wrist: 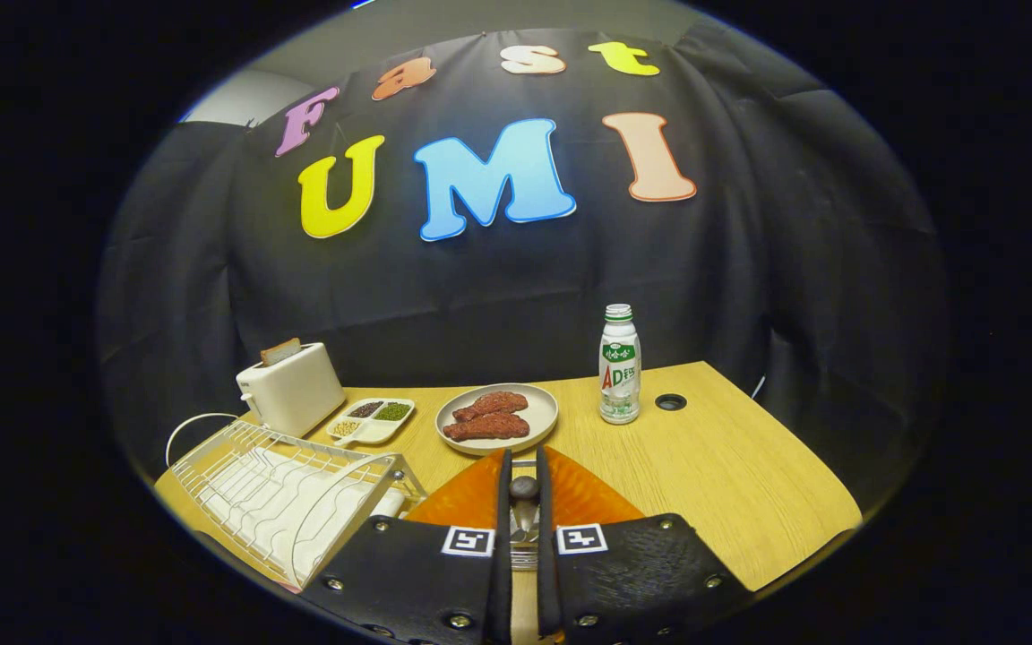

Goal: Take the plate from the dish rack, then take the spoon from the basket and place it into the plate.

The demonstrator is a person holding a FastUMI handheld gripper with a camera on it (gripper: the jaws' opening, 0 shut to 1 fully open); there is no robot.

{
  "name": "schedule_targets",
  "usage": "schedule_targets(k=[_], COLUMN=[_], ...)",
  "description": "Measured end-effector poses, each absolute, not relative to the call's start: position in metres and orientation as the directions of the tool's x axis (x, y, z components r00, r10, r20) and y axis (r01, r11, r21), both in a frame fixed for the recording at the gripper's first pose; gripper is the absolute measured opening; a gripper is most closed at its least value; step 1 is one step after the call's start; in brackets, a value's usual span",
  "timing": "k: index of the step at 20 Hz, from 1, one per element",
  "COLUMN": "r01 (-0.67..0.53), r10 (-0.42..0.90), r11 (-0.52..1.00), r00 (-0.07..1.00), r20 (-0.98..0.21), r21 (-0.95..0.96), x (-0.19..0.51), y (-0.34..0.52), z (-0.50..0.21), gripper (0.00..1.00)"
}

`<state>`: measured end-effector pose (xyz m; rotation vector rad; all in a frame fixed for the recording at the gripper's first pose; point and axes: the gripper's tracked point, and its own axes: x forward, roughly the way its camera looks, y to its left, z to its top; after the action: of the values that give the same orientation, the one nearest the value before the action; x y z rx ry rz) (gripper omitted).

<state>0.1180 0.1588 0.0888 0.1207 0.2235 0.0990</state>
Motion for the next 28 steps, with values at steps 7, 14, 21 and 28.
schedule_targets(k=[7, 14, 21, 28], r01=[-0.077, -0.106, -0.188, -0.213], r10=[0.098, 0.119, 0.195, 0.221], r11=[0.991, 0.990, 0.980, 0.975], r00=[0.974, 0.980, 0.971, 0.960], r20=[-0.204, -0.158, -0.138, -0.172], r21=[0.105, 0.089, 0.064, 0.065], x=[0.123, 0.109, 0.039, -0.036], y=[0.154, 0.164, 0.197, 0.222], z=[0.122, 0.197, 0.234, 0.208], gripper=[0.11, 0.11, 0.11, 0.11])
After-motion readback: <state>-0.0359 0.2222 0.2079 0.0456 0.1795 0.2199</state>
